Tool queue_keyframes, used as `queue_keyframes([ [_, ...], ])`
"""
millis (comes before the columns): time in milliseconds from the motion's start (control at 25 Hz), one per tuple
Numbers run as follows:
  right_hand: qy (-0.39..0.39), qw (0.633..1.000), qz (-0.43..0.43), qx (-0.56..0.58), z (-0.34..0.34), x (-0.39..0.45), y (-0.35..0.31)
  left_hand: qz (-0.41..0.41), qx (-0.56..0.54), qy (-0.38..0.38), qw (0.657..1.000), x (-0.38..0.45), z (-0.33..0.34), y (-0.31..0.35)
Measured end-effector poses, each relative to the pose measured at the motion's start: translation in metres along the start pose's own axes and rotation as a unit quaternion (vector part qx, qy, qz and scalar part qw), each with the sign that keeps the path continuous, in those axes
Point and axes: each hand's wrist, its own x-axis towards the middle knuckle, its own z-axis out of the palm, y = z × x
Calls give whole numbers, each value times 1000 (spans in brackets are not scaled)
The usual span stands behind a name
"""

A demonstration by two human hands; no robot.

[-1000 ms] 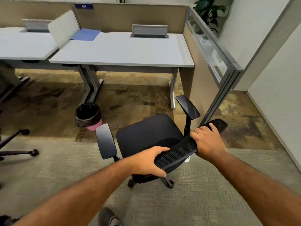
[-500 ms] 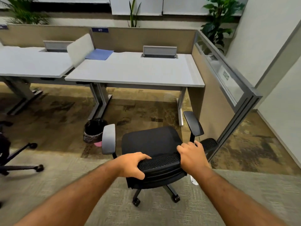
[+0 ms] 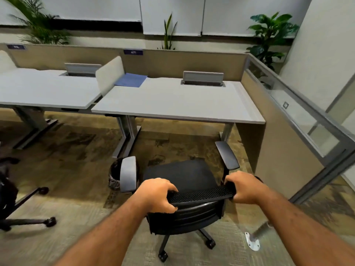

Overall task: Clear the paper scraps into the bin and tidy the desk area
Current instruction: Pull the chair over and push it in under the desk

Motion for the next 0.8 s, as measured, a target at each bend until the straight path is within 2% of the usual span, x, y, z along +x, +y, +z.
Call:
queue_keyframes([
  [120, 38, 999, 25, 23, 10, 33, -18, -39, -14, 27, 999, 5, -12, -41],
  [240, 80, 995, 48, 20, 24, 60, -38, -83, -18, 21, 996, 16, -15, -72],
  [400, 84, 993, 83, -16, 30, 94, -60, -94, 42, -24, 994, 44, -27, -109],
  [600, 85, 988, 112, -64, 18, 156, -65, -95, 66, -35, 993, 105, -57, -160],
  [800, 78, 989, 120, -47, -11, 241, -41, -124, 65, -29, 990, 179, -87, -198],
])
